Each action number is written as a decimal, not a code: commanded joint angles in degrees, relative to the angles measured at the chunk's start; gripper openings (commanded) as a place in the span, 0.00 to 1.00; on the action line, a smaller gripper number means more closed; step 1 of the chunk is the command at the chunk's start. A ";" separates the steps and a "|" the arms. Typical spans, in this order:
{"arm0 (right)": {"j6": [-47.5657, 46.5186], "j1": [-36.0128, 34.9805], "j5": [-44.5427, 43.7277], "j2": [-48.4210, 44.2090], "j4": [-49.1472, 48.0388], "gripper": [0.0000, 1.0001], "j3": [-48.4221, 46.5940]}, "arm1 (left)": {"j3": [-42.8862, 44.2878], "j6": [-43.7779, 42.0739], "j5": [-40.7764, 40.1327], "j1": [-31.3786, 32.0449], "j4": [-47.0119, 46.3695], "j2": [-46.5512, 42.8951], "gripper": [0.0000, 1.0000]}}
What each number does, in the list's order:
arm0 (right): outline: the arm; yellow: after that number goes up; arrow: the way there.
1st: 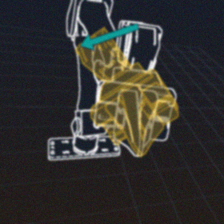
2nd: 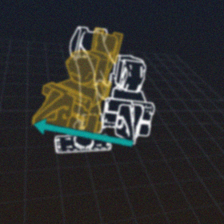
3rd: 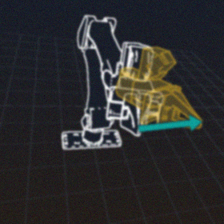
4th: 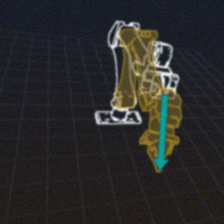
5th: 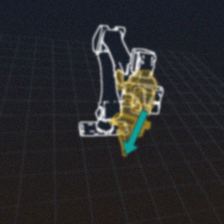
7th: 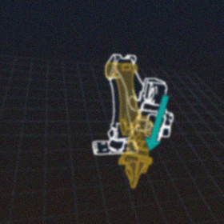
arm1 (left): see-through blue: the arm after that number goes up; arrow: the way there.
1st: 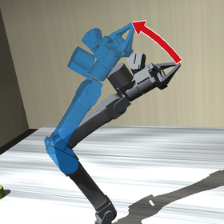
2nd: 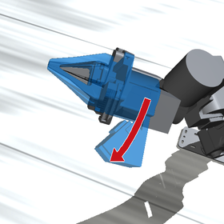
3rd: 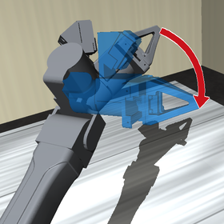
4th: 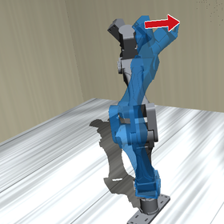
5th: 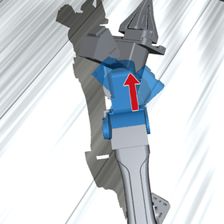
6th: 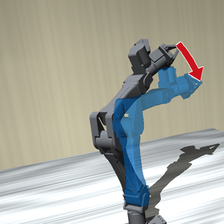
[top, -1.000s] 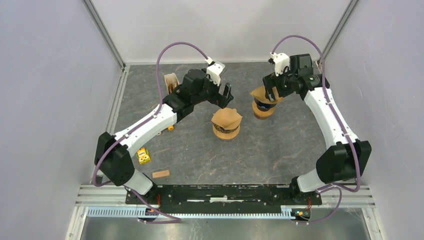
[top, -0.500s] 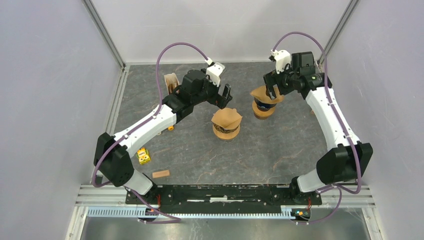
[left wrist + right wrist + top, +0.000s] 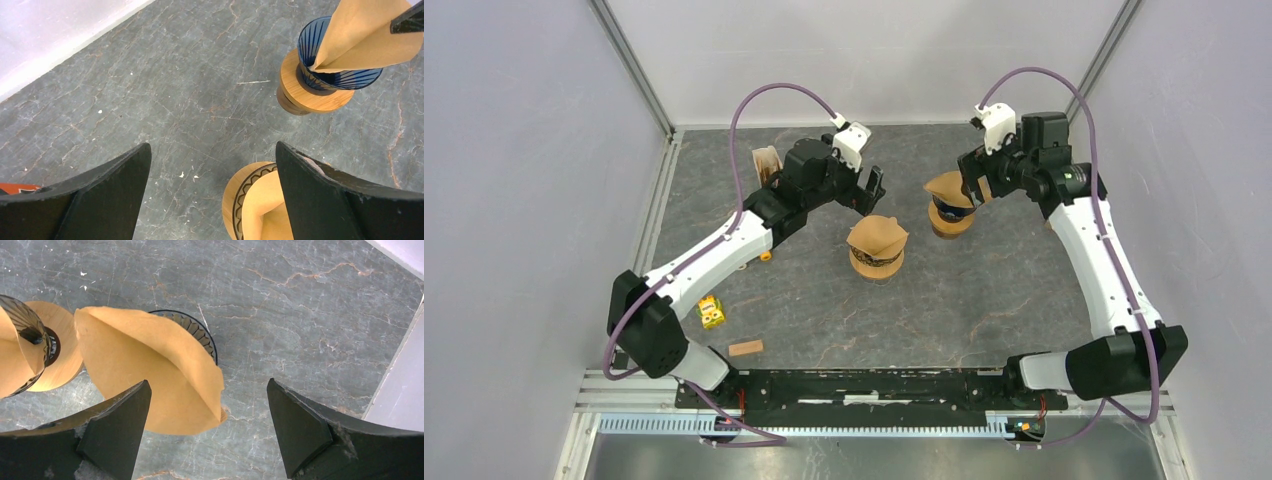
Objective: Place the coffee filter in the dripper
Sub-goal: Adjust the coffee filter in the coffee dripper.
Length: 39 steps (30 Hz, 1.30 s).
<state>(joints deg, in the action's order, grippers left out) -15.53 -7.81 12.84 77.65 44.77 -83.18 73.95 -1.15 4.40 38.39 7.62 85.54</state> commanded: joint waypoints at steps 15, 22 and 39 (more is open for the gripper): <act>-0.64 -0.40 2.29 -3.89 -3.47 0.93 8.02 | -0.65 -3.59 -2.09 0.28 0.04 -4.32 1.00; -0.73 -0.39 1.95 -3.55 -3.05 0.93 6.68 | -1.18 -3.58 -2.16 0.28 -0.23 -4.46 1.00; -1.52 -0.33 1.26 -2.80 -1.36 0.94 0.03 | -1.75 -5.60 -4.22 -0.41 0.87 -7.19 1.00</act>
<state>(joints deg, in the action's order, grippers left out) -16.40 -7.88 13.80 75.68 44.25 -80.95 72.66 -4.19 1.50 38.35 8.56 81.67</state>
